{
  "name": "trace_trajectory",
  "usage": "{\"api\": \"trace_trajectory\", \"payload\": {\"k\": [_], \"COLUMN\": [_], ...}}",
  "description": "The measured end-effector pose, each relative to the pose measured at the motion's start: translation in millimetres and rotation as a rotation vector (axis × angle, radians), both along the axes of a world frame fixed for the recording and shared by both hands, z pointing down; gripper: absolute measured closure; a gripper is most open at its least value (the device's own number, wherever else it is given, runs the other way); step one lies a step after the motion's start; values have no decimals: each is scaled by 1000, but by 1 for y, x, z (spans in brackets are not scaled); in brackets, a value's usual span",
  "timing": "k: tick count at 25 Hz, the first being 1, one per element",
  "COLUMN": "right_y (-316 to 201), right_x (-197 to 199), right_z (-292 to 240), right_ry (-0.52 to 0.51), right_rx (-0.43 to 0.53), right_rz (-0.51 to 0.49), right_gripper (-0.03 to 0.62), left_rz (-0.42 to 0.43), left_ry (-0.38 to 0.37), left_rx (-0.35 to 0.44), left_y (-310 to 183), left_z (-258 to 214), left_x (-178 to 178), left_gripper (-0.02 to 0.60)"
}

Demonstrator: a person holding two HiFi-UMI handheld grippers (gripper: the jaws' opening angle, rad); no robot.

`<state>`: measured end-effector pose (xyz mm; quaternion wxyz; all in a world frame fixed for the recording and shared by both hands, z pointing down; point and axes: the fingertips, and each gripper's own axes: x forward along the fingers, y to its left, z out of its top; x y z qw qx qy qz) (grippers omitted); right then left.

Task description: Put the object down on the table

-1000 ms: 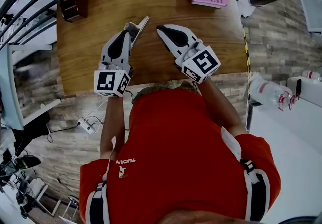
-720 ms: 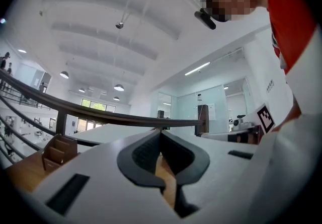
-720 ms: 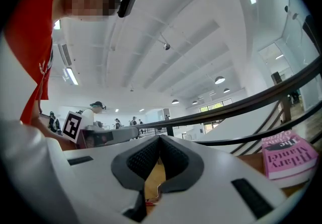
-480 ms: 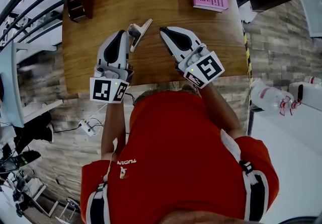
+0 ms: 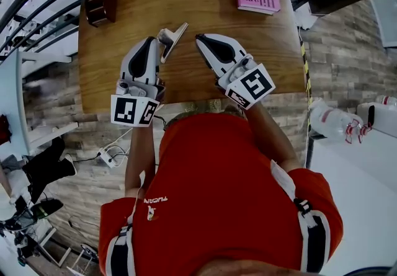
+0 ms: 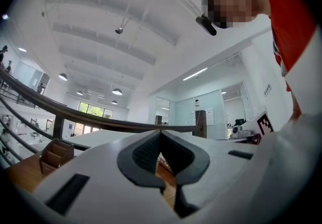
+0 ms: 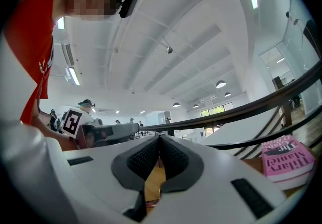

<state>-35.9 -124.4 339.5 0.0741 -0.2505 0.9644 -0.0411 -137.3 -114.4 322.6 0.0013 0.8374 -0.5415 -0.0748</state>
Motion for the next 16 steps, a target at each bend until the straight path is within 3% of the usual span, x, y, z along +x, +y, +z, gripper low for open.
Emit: {"api": "trace_trajectory", "payload": {"k": [16], "right_y": [7], "right_x": [1], "right_z": [-1], "right_ry": [4], "right_rx": [11], "right_rz": [-4], "right_gripper": [571], "left_rz": [-1], "left_ry": [2], "left_rx": [1], "left_y": [7], "left_z": [0], "left_x": [2], "left_gripper": [572]}}
